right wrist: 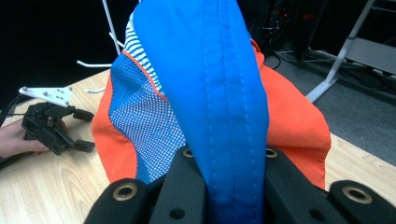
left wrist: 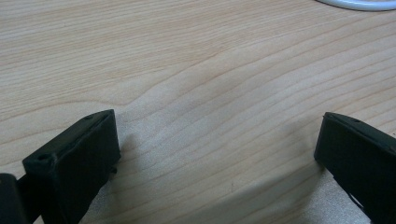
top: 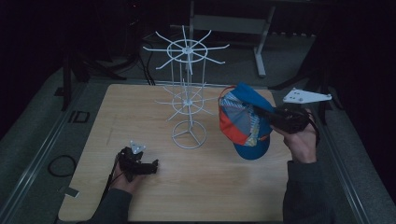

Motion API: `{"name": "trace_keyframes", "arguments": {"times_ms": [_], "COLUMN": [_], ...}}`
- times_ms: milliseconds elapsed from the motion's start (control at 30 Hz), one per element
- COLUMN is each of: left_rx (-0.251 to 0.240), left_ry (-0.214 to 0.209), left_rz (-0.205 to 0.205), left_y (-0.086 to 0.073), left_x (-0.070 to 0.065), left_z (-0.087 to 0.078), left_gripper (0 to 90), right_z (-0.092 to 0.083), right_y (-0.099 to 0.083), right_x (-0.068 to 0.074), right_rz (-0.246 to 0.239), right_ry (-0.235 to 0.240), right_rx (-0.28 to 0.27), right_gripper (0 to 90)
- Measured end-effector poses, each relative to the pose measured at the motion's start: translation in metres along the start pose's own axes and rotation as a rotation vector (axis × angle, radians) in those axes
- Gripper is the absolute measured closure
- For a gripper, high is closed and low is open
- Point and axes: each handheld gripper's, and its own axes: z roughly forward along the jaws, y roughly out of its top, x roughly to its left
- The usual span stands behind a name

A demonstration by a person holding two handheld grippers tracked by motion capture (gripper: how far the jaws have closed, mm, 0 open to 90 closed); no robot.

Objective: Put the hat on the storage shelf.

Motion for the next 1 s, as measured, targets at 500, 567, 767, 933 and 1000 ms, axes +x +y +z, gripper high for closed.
{"name": "trace_keyframes", "arguments": {"times_ms": [500,567,767,933,1000], "left_rx": [0.000,0.000,0.000,0.000,0.000], "left_ry": [0.000,0.000,0.000,0.000,0.000], "left_rz": [0.000,0.000,0.000,0.000,0.000], "left_y": [0.000,0.000,0.000,0.000,0.000], "left_x": [0.000,0.000,0.000,0.000,0.000], "left_z": [0.000,0.000,0.000,0.000,0.000], "left_gripper": [0.1,0.1,0.1,0.1,0.1], "right_z": [-0.003,-0.003,-0.005,-0.007,-0.008], "right_y": [0.007,0.008,0.011,0.012,0.012], "right_x": [0.001,0.000,0.001,0.002,0.001], "right_rz": [-0.001,0.000,-0.001,0.000,0.004], "right_ry": [0.035,0.039,0.042,0.040,0.045], "right_rx": [-0.042,-0.050,-0.063,-0.077,-0.084], "right_gripper": [88.0,88.0,88.0,88.0,88.0]}}
